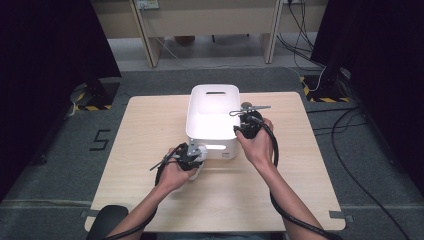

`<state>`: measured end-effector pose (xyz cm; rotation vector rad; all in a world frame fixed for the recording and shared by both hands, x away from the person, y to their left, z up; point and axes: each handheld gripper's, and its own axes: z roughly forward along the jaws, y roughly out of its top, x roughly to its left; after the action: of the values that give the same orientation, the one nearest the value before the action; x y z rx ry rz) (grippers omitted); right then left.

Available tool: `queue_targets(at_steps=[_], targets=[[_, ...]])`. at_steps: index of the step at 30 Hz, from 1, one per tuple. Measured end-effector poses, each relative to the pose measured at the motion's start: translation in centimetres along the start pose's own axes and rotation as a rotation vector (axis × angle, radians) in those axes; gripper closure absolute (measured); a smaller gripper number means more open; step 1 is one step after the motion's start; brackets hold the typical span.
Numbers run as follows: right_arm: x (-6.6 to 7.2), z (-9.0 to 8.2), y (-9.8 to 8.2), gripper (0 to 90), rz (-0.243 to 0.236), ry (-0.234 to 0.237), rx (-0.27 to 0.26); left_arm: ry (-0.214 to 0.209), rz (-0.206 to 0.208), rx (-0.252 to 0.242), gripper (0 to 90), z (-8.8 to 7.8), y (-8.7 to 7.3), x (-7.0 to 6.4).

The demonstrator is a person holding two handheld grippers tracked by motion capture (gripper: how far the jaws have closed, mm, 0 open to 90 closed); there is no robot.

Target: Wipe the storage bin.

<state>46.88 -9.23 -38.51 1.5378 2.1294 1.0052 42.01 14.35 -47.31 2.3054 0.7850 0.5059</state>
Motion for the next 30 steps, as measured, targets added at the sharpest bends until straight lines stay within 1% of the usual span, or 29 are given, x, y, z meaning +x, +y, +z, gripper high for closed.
queue_targets(at_steps=[11, 19, 24, 30], targets=[[0.0, 0.1, 0.0, 72.3, -0.001, 0.000, -0.005, -0.005, -0.034, -0.041, 78.9, -0.6, 0.5, 0.0], [0.0, 0.1, 0.0, 72.3, -0.001, -0.001, -0.007, 0.001, -0.029, -0.053, 78.9, -1.5, 1.3, 0.0], [0.0, 0.1, 0.0, 72.2, 0.001, 0.000, -0.009, 0.008, -0.036, -0.068, 78.9, -2.0, 1.7, -0.1], [0.0, 0.1, 0.0, 72.2, 0.000, 0.000, -0.008, 0.012, -0.027, -0.068, 78.9, -2.4, 2.1, 0.0]])
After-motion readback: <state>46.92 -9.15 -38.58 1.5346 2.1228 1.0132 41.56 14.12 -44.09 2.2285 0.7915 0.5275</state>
